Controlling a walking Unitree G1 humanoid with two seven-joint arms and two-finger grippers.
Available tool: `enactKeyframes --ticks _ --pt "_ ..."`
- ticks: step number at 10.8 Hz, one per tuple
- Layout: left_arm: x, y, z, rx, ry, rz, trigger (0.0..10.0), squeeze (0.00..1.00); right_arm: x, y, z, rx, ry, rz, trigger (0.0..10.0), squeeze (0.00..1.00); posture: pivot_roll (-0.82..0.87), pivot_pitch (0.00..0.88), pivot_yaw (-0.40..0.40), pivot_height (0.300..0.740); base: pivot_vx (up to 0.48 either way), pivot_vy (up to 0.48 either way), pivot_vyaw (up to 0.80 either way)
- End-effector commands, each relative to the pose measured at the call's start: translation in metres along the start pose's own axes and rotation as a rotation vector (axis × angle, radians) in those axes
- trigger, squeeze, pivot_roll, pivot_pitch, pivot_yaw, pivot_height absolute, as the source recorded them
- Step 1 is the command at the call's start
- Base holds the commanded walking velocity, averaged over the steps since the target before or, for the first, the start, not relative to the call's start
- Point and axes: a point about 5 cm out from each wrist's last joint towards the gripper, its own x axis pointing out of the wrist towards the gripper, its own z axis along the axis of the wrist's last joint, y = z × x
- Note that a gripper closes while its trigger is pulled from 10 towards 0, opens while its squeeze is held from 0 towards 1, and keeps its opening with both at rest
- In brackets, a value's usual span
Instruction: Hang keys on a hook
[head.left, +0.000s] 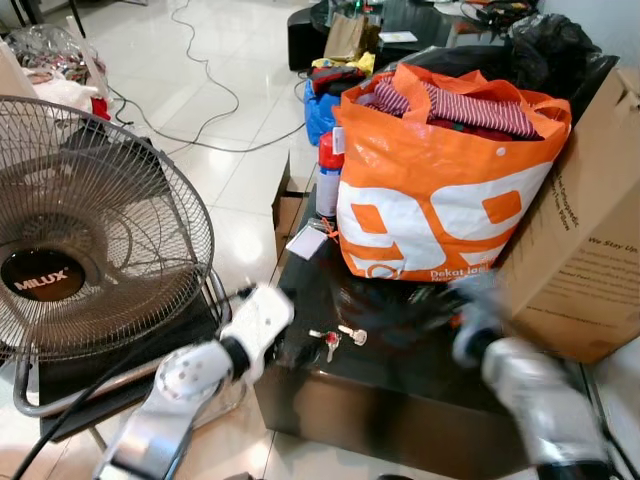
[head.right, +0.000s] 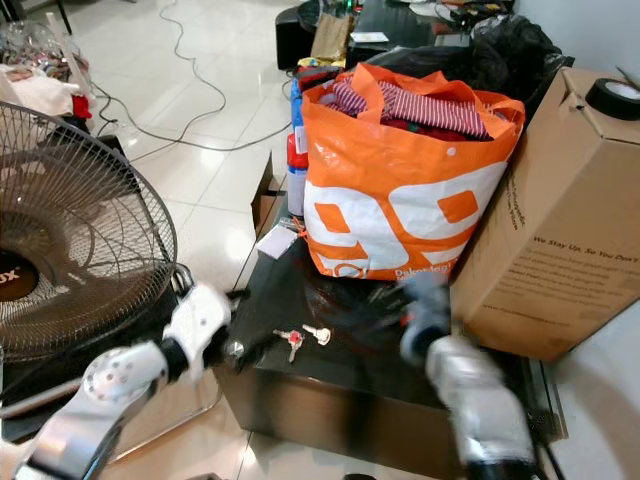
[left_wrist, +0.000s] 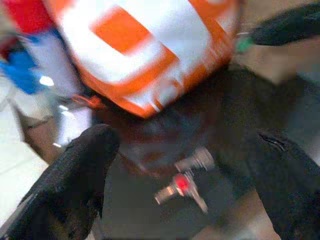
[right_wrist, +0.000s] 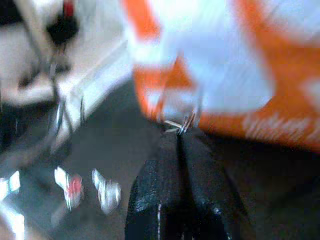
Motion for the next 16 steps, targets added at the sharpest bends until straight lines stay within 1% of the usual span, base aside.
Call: enactKeyframes --ticks 1,2,3,4,5,6,7,8,9,10,11,13,16 --pt "0.000 0.011 0.013 -0.024 -0.057 0.097 10.0 0.00 -0.011 0.003 0.020 0.011 -0.110 -0.008 0.0 0.00 -0.15 0.000 0.000 0.740 0.000 0.000 0.00" --pt "0.000 0.015 0.019 -0.037 -0.079 0.148 10.0 0.00 -0.023 0.006 0.028 0.007 -0.161 -0.015 0.0 0.00 -0.14 0.000 -0.003 0.740 0.000 0.000 0.00" --pt "0.000 0.021 0.026 -0.017 -0.099 0.186 10.0 0.00 -0.034 0.008 0.035 0.001 -0.208 -0.041 0.0 0.00 -0.11 0.000 -0.003 0.740 0.000 0.000 0.00" --pt "-0.002 0.029 0.032 0.004 -0.115 0.232 10.0 0.00 -0.039 0.011 0.041 -0.032 -0.234 -0.076 0.0 0.00 -0.10 0.000 -0.001 0.740 0.000 0.000 0.00" --pt "-0.003 0.035 0.032 0.031 -0.097 0.263 10.0 0.00 -0.040 0.014 0.045 -0.067 -0.250 -0.103 0.0 0.00 -0.10 0.000 0.000 0.740 0.000 0.000 0.00" --pt "-0.002 0.045 0.035 0.044 -0.102 0.306 10.0 0.00 -0.037 0.022 0.052 -0.100 -0.268 -0.138 0.0 0.00 -0.09 0.000 0.002 0.740 0.000 0.000 0.00" --pt "0.004 0.054 0.038 0.054 -0.109 0.348 10.0 0.00 -0.027 0.027 0.050 -0.085 -0.263 -0.186 0.0 0.00 -0.06 0.000 0.006 0.740 0.000 0.000 0.00" --pt "0.006 0.059 0.038 0.050 -0.102 0.375 10.0 0.00 -0.017 0.027 0.044 -0.057 -0.239 -0.232 0.0 0.00 -0.05 0.000 0.010 0.740 0.000 0.000 0.00" --pt "0.006 0.061 0.036 0.049 -0.093 0.382 10.0 0.00 -0.010 0.027 0.041 -0.050 -0.218 -0.257 8.5 0.00 -0.04 0.000 0.011 0.740 0.000 0.000 0.00" --pt "0.003 0.069 0.036 0.045 -0.087 0.410 10.0 0.00 -0.001 0.028 0.039 -0.021 -0.192 -0.286 10.0 0.00 -0.02 0.000 0.009 0.740 0.000 0.000 0.00" --pt "0.003 0.073 0.034 0.049 -0.079 0.422 10.0 0.00 0.004 0.026 0.037 -0.024 -0.179 -0.318 10.0 0.00 -0.01 0.000 0.009 0.740 0.000 0.000 0.00" --pt "0.005 0.076 0.033 0.068 -0.070 0.435 10.0 0.00 0.005 0.025 0.040 -0.005 -0.197 -0.343 10.0 0.00 -0.03 0.000 0.025 0.740 0.000 0.000 0.00" --pt "0.013 0.072 0.034 0.081 -0.082 0.397 10.0 0.00 0.003 0.020 0.042 -0.027 -0.216 -0.376 10.0 0.00 -0.06 0.000 0.044 0.740 0.000 0.000 0.00"
